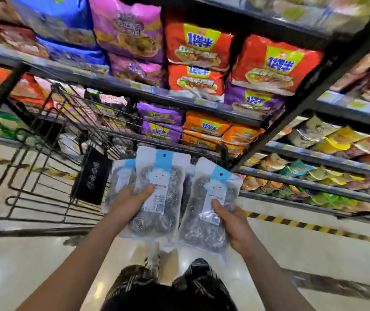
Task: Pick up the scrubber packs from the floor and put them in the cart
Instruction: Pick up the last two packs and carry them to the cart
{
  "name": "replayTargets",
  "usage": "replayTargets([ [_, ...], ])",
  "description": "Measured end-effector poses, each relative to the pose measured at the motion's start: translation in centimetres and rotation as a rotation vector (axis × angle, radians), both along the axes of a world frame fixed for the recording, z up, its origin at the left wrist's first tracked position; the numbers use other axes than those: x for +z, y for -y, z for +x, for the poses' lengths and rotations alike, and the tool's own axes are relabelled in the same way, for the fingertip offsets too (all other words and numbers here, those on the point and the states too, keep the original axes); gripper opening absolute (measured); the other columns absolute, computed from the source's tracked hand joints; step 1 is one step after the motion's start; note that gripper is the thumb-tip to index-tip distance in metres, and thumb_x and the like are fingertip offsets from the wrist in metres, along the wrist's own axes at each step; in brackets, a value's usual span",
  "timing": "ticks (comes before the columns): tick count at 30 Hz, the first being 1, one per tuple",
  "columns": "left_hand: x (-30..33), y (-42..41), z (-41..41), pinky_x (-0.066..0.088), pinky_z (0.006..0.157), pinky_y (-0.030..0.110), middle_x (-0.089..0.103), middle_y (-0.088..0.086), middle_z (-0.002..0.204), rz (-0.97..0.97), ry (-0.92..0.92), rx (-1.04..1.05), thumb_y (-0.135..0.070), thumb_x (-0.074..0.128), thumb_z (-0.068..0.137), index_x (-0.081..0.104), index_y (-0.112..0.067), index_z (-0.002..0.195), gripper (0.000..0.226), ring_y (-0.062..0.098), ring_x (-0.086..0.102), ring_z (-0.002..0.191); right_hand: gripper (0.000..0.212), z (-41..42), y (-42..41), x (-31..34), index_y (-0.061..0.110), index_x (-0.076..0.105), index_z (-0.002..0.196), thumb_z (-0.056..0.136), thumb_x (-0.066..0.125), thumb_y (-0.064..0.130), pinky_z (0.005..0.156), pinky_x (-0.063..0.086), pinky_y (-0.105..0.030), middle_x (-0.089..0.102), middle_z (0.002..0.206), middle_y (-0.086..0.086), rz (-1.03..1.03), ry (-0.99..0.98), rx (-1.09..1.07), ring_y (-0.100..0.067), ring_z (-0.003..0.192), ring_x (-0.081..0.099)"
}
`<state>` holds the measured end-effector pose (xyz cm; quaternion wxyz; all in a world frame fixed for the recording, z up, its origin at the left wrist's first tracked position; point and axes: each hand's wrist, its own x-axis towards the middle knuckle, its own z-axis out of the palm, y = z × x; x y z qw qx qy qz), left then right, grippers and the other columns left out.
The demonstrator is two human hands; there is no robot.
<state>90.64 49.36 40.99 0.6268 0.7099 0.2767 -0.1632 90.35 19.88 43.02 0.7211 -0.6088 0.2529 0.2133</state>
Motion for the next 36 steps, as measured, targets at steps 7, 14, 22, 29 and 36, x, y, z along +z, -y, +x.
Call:
replayTargets([
  [7, -4.9, 0.2, 8.4, 0.040, 0.115, 0.044, 0.044, 0.003, 0.158, -0.001, -0.112, -0.009, -0.075, 0.068, 0.079, 0.031, -0.018, 0.160, 0.105, 0.028, 0.049, 0.140, 0.025, 8.9, 0.8, -5.9, 0.009, 0.073, 0.120, 0.095, 0.074, 0.010, 0.079, 0.065, -0.042, 0.079, 0.115, -0.013, -0.064, -0.143, -0.023, -0.032, 0.102, 0.078],
  [14, -11.2, 1.5, 11.9, 0.046, 0.067, 0.032, 0.064, 0.000, 0.079, 0.071, -0.259, -0.033, -0.072, 0.072, 0.076, 0.065, -0.020, 0.108, 0.061, 0.019, 0.063, 0.071, 0.028, 13.8, 0.4, -13.4, 0.000, 0.076, 0.115, 0.091, 0.080, 0.013, 0.072, 0.067, -0.047, 0.079, 0.107, -0.020, -0.270, -0.254, 0.145, -0.029, 0.084, 0.080],
  [22, -15.0, 3.0, 11.1, 0.042, 0.080, 0.035, 0.069, 0.022, 0.105, 0.506, -0.298, -0.164, -0.044, 0.066, 0.097, 0.053, -0.001, 0.122, 0.052, 0.039, 0.065, 0.106, 0.061, 13.2, -0.4, -19.1, 0.008, 0.069, 0.119, 0.073, 0.089, 0.043, 0.089, 0.063, -0.045, 0.077, 0.113, -0.009, -0.558, -0.332, 0.179, -0.025, 0.094, 0.076],
  [29, -14.5, 2.7, 10.9, 0.055, 0.089, 0.056, 0.062, 0.023, 0.125, 0.658, -0.336, -0.301, -0.050, 0.063, 0.092, 0.041, -0.002, 0.135, 0.068, 0.043, 0.062, 0.111, 0.066, 12.4, -0.5, -16.2, 0.003, 0.039, 0.135, 0.090, 0.075, 0.036, 0.079, 0.050, -0.036, 0.064, 0.116, -0.015, -0.885, -0.266, 0.475, -0.033, 0.104, 0.064],
  [36, -8.9, 2.3, 9.8, 0.051, 0.096, 0.051, 0.063, 0.017, 0.126, 0.724, -0.243, -0.401, -0.048, 0.052, 0.094, 0.059, -0.014, 0.123, 0.046, 0.039, 0.062, 0.114, 0.070, 10.4, -0.8, -11.0, 0.010, 0.049, 0.136, 0.088, 0.057, 0.060, 0.098, 0.048, -0.050, 0.060, 0.132, -0.019, -1.071, -0.175, 0.600, -0.043, 0.124, 0.058],
])
